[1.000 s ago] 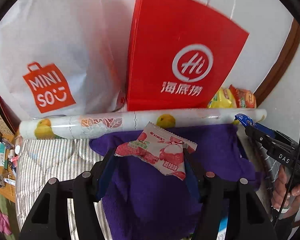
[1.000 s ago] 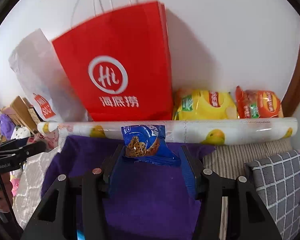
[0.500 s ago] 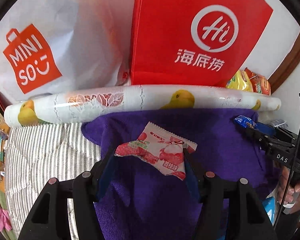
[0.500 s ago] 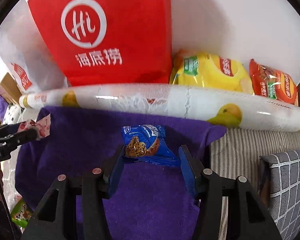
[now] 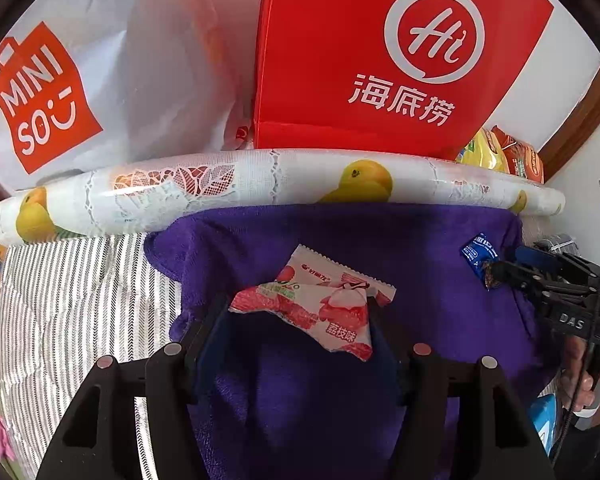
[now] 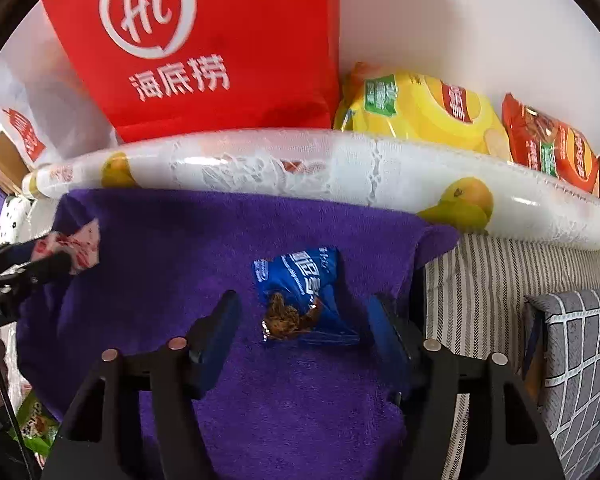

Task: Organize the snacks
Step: 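Carry both packets over the purple towel and open both tools to drop them, then withdraw both tools from the towel back toward the snack pile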

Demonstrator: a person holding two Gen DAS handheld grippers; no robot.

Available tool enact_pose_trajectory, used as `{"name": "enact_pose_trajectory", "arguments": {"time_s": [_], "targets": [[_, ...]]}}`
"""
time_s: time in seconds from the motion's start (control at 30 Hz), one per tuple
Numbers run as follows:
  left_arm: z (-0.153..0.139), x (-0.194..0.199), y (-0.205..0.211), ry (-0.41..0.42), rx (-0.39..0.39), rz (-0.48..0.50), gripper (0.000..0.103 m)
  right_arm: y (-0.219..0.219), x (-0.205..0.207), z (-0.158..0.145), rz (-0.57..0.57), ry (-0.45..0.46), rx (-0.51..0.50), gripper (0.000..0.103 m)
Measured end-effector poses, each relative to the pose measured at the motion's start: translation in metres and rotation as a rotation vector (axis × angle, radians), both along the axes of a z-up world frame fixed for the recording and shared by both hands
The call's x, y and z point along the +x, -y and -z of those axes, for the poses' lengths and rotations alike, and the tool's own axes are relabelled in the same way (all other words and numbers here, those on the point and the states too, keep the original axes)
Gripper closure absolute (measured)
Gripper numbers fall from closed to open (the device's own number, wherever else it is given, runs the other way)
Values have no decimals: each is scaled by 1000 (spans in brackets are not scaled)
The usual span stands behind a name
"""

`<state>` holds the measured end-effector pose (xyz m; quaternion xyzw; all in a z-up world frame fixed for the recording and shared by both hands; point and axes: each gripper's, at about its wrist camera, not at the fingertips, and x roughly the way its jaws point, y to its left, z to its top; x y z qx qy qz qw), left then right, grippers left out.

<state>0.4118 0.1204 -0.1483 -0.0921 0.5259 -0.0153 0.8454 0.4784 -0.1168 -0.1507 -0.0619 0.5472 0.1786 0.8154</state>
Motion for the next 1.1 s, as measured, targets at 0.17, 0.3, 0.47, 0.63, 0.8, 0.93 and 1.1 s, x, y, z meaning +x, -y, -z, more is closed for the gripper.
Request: {"name": "enact_pose_trajectory", "arguments": {"time_s": [0.17, 0.3, 0.47, 0.63, 0.8, 0.93, 1.1], "targets": [[-4, 0, -2, 14, -16, -1, 38, 1, -9, -23, -13, 67, 32, 27], [-15, -4, -2, 37, 4, -2, 28, 6, -14, -43, 13, 98, 71, 19], [-29, -8, -3, 55, -11, -11, 27, 2, -22, -65, 21, 173, 34, 19], [-52, -19, -1, 95, -2, -6, 27, -4, -40, -86, 43, 227, 0, 19], [-84, -39, 9, 166, 32, 16, 27, -1, -79, -99, 50, 282, 32, 19], [-106, -64, 14, 215, 0, 36, 27, 5, -112, -109, 78, 328, -2, 19], [-124, -101, 20, 232, -11, 72, 27, 20, -156, -121, 77, 353, 27, 19]]}}
